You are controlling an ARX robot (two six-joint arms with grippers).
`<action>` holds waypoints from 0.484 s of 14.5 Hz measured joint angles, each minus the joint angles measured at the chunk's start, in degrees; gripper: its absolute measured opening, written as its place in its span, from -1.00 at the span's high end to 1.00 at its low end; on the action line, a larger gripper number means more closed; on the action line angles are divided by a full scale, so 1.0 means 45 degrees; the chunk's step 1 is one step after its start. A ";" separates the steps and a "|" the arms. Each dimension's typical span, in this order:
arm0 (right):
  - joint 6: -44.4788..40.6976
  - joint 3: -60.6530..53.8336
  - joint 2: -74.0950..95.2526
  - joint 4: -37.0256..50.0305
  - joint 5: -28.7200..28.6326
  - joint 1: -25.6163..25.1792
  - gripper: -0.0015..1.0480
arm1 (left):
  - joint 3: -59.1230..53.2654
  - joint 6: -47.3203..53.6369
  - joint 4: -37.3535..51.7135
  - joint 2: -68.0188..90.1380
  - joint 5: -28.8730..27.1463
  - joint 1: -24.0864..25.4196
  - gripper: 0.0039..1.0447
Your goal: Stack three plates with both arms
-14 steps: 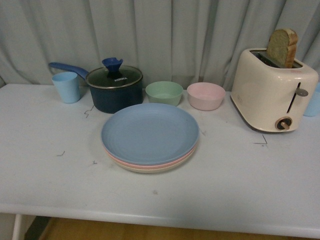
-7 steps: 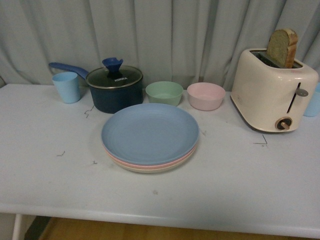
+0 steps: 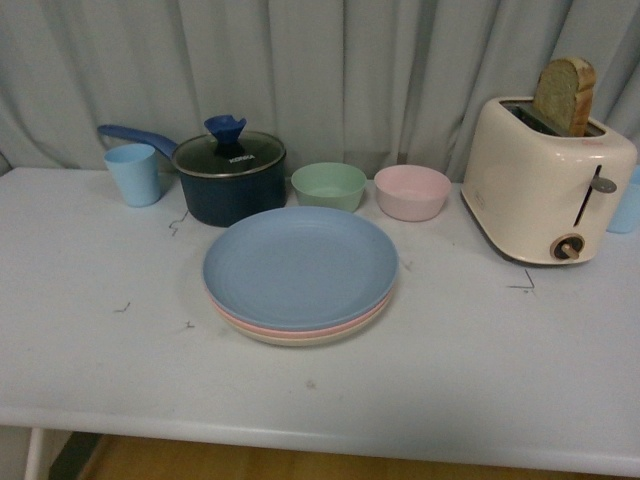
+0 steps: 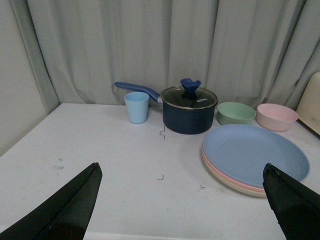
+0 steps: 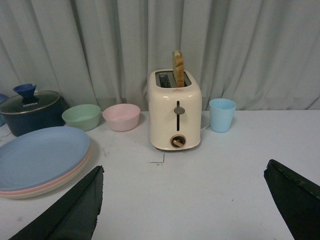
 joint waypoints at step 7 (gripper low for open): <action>0.0000 0.0000 0.0000 0.0000 0.0000 0.0000 -0.87 | 0.0000 0.0000 0.0000 0.0000 0.0000 0.0000 -0.88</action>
